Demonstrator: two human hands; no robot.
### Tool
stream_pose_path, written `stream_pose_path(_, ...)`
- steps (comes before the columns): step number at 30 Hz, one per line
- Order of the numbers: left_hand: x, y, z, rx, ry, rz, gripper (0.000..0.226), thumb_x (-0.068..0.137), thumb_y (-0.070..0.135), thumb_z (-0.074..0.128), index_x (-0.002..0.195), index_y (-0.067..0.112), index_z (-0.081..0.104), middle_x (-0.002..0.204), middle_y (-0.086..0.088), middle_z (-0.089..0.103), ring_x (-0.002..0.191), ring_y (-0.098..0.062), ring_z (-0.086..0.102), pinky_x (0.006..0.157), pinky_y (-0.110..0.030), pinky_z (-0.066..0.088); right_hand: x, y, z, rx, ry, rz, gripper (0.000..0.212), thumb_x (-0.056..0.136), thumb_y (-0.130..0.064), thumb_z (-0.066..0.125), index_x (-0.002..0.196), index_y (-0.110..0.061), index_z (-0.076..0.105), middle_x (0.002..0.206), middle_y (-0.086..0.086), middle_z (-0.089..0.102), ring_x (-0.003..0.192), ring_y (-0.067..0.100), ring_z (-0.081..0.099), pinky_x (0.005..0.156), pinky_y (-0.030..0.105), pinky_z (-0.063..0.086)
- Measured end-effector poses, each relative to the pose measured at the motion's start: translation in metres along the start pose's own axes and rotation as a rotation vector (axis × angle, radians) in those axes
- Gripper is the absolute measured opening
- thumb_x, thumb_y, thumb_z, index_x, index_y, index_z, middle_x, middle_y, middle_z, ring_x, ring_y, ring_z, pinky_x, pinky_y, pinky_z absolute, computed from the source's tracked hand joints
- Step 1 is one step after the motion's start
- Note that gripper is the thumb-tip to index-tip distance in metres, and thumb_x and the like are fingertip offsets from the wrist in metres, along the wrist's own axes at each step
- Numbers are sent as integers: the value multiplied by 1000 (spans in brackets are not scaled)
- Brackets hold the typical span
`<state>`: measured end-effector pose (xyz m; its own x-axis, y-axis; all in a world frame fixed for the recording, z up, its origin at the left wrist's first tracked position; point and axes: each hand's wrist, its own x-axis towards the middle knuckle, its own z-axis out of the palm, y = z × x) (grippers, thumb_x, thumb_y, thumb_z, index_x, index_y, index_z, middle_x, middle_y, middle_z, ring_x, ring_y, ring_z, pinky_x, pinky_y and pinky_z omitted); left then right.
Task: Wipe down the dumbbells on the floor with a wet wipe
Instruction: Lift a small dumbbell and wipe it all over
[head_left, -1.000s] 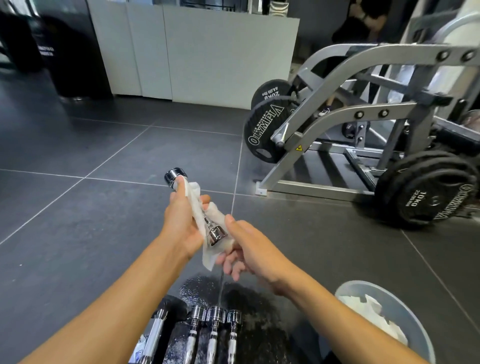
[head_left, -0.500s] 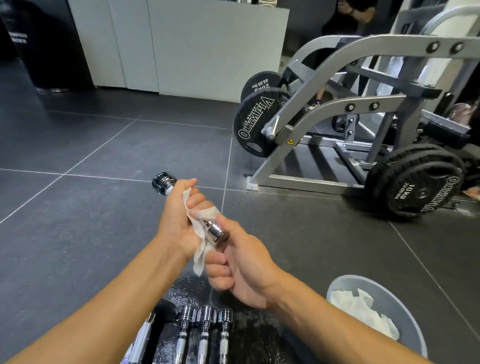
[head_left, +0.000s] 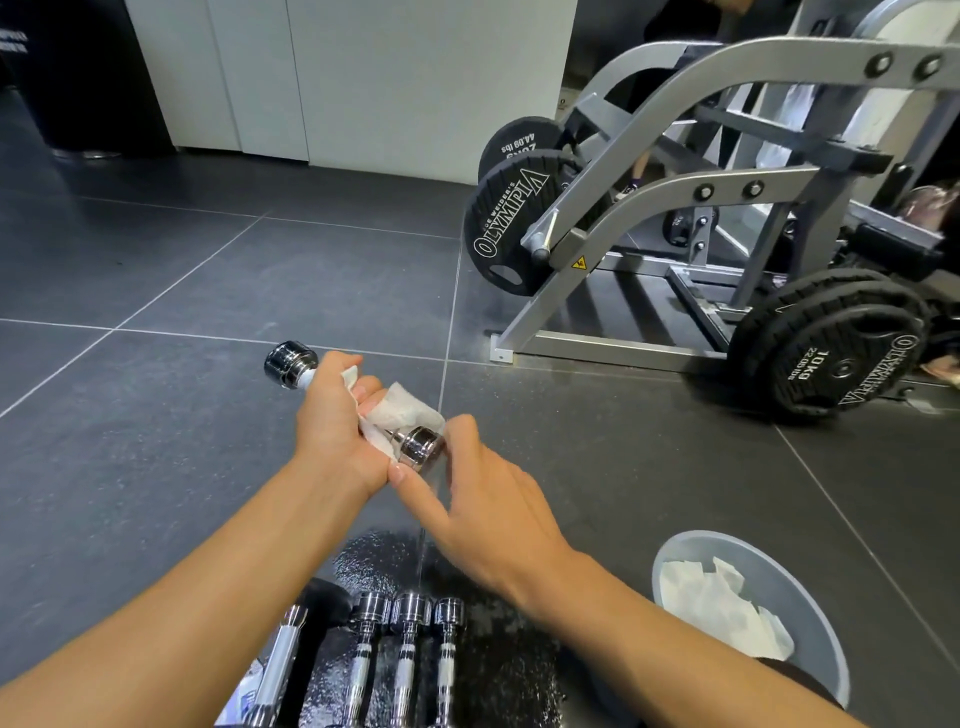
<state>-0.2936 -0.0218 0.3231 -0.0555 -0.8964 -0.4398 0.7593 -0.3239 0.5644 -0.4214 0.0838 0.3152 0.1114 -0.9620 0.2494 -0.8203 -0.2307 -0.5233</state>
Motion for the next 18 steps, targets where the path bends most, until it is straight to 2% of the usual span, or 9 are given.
stream_pose_path(2, -5, 1, 1, -6, -45, -37, 50, 87, 29, 60, 51, 25, 25, 49, 8, 23, 43, -12, 26, 50, -19, 32, 4, 1, 2, -122, 15, 3, 48, 94, -73, 33, 94, -25, 31, 77, -8, 48, 68, 22, 43, 61, 42, 39)
stream_pose_path(4, -10, -1, 3, -15, -92, -65, 55, 91, 28, 56, 45, 24, 26, 42, 9, 24, 37, -10, 27, 42, -15, 31, 6, 1, 5, -24, -2, 38, 51, 92, -74, 36, 89, -23, 35, 72, -6, 54, 65, 24, 47, 61, 43, 40)
stream_pose_path(6, -13, -2, 4, -23, -148, -105, 57, 91, 28, 55, 41, 24, 28, 39, 10, 24, 35, -8, 27, 39, -16, 30, 7, 0, 8, 210, -13, 113, 52, 90, -73, 42, 82, -21, 42, 66, -3, 59, 63, 22, 53, 62, 47, 45)
stream_pose_path(8, -15, 0, 3, -56, -198, -147, 58, 92, 29, 54, 40, 23, 28, 37, 9, 23, 32, -7, 26, 35, -16, 29, 9, -5, 12, 515, -61, 238, 55, 88, -72, 46, 73, -19, 44, 58, -3, 51, 51, 17, 43, 52, 45, 42)
stream_pose_path(9, -15, 1, 4, -74, -222, -163, 58, 92, 29, 53, 40, 23, 28, 36, 9, 22, 31, -7, 25, 34, -17, 29, 10, -7, 13, 752, -132, 347, 54, 87, -71, 47, 69, -21, 43, 54, -2, 41, 45, 16, 33, 44, 37, 34)
stream_pose_path(11, -16, 5, 6, -91, -272, -183, 55, 90, 30, 54, 43, 23, 26, 36, 9, 20, 31, -7, 23, 35, -16, 29, 12, -12, 14, 1265, -343, 571, 53, 89, -72, 46, 68, -23, 41, 50, -2, 21, 42, 13, 13, 39, 22, 16)
stream_pose_path(13, -17, 8, 10, -70, -304, -179, 54, 89, 31, 54, 44, 24, 25, 36, 9, 19, 31, -7, 23, 35, -16, 28, 14, -14, 11, 1445, -437, 607, 55, 89, -73, 44, 69, -22, 42, 51, -3, 14, 42, 13, 7, 38, 18, 10)
stream_pose_path(15, -16, 10, 14, -48, -302, -170, 56, 90, 30, 54, 43, 23, 25, 36, 9, 19, 30, -7, 22, 32, -16, 26, 17, -11, 10, 1229, -334, 521, 55, 89, -71, 47, 69, -20, 46, 50, -1, 23, 41, 13, 15, 40, 21, 17)
stream_pose_path(18, -13, 13, 15, -46, -276, -126, 55, 89, 26, 56, 44, 24, 24, 37, 9, 19, 33, -7, 20, 32, -18, 23, 18, 0, 7, 409, -23, 144, 58, 85, -72, 49, 68, -17, 48, 52, -6, 44, 46, 12, 39, 50, 33, 34)
